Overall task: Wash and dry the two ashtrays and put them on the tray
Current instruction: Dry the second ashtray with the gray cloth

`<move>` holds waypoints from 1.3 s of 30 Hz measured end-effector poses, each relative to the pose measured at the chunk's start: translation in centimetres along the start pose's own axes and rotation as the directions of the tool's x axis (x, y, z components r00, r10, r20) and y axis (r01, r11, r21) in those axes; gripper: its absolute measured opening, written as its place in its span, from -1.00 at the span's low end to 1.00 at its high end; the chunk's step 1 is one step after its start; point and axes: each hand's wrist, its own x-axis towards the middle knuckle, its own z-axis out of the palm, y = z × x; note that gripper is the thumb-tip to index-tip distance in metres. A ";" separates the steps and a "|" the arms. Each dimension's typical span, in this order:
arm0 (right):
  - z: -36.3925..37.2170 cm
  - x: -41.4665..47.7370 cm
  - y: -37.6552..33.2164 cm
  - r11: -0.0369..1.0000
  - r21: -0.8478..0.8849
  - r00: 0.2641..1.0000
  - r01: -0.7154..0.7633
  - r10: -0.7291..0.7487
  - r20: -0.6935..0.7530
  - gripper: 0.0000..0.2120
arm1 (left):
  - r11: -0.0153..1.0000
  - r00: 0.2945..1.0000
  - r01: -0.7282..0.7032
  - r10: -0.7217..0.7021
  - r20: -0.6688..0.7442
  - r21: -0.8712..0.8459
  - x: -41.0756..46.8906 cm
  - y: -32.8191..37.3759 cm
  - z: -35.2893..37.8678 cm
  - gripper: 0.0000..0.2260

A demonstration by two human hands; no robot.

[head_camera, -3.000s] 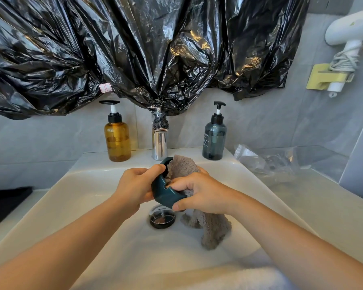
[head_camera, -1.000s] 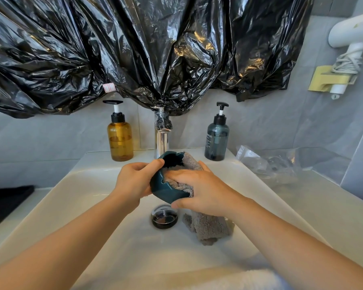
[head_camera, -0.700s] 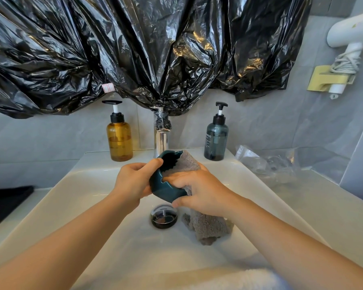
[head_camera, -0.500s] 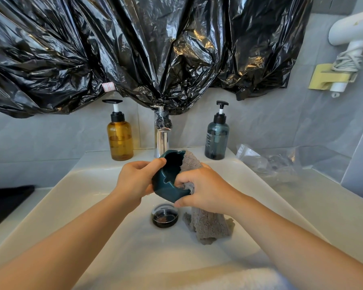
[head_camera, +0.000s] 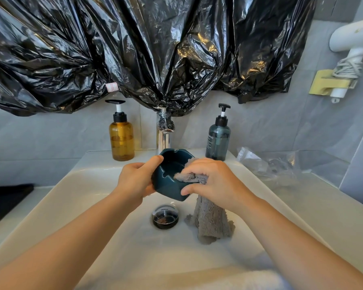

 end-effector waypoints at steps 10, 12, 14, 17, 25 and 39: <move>-1.3 -0.6 3.4 0.920 0.006 0.878 -0.391 0.375 -0.299 -0.86 | 0.993 0.995 0.099 -0.098 0.012 -0.069 -0.1 0.4 -0.7 -0.74; -1.3 -0.7 2.6 0.933 0.078 0.907 -0.353 0.361 -0.216 -0.69 | 0.988 0.993 0.120 -0.117 0.032 -0.094 -0.2 0.6 -0.7 -0.75; -1.2 -0.6 1.6 0.952 0.143 0.952 -0.270 0.286 -0.107 -0.58 | 0.982 0.989 0.146 -0.142 0.049 -0.116 -0.4 0.7 -0.8 -0.76; -0.7 -0.6 0.7 0.969 0.129 0.977 -0.213 0.206 0.062 -0.53 | 0.971 0.983 0.182 -0.174 0.066 -0.153 -0.6 1.0 -0.9 -0.72; -0.2 -0.7 0.9 0.978 -0.011 0.962 -0.209 0.208 0.176 -0.81 | 0.987 0.987 0.149 -0.143 0.079 -0.068 -0.7 1.0 -0.5 -0.68; -1.3 -1.0 1.2 0.938 0.156 0.930 -0.308 0.262 0.258 -0.91 | 0.367 0.746 -0.664 0.269 0.609 0.652 -2.1 3.2 -1.9 -0.78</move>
